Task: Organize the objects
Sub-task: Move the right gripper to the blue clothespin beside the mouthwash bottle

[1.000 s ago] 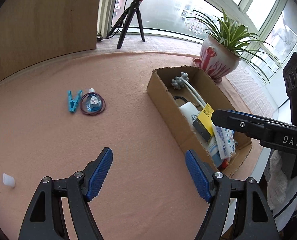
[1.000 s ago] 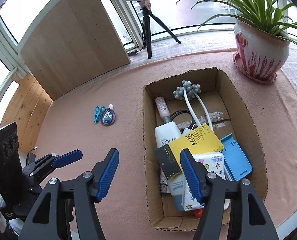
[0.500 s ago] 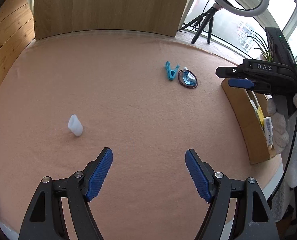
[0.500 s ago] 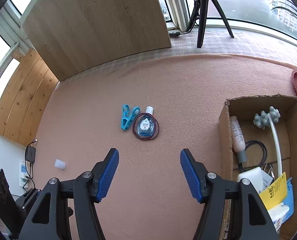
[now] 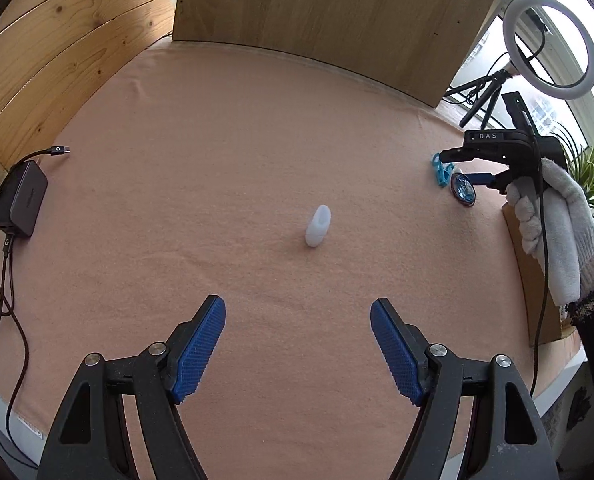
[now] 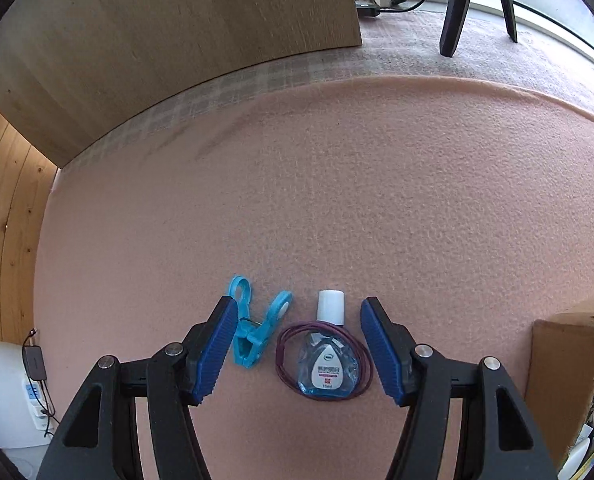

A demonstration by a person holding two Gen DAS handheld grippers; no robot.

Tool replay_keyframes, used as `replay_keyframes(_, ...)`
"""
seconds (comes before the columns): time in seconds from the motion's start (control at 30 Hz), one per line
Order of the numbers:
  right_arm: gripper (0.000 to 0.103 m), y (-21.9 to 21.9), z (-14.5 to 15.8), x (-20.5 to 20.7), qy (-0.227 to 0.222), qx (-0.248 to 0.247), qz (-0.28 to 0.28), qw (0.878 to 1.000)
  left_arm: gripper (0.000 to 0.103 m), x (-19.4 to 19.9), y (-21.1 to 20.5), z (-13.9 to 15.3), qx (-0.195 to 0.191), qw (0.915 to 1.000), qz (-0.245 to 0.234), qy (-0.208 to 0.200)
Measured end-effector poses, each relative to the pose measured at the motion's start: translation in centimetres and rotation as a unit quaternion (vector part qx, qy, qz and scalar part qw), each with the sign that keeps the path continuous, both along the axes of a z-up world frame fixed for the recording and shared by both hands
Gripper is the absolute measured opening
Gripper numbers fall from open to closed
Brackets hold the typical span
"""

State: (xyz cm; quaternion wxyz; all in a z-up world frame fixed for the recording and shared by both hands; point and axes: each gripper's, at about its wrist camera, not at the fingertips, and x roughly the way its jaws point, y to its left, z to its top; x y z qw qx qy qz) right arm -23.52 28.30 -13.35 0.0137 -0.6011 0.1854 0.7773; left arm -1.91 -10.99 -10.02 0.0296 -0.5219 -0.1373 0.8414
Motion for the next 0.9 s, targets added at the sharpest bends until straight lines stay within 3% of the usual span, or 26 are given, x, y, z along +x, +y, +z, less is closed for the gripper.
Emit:
replay_keyframes(0.27, 0.060, -2.1, 0.1, -0.3, -0.006, 0.041, 0.027, 0.999, 0.078, -0.6, -1.1, -0.6, 0.011, 0.9999, 0.010, -0.001)
replay_keyframes(0.4, 0.034, -2.0, 0.2, 0.3, -0.005, 0.040, 0.033, 0.999, 0.078, -1.4, -1.0, -0.9, 0.011, 0.9999, 0.009, -0.003)
replay_keyframes(0.43, 0.032, -1.8, 0.1, 0.5, -0.006, 0.028, 0.033, 0.999, 0.078, -1.6, -1.0, -1.0, 0.010, 0.9999, 0.008, -0.003)
replay_keyframes(0.63, 0.031, -2.2, 0.1, 2.8, 0.002, 0.001, 0.050, 0.999, 0.078, -2.3, -0.2, -2.2, 0.008, 0.9999, -0.002, -0.014)
replay_keyframes(0.9, 0.032, -3.8, 0.3, 10.0, 0.016, -0.023, 0.083, 0.996, 0.078, -3.5, 1.3, -3.1, 0.007, 0.9995, -0.018, -0.024)
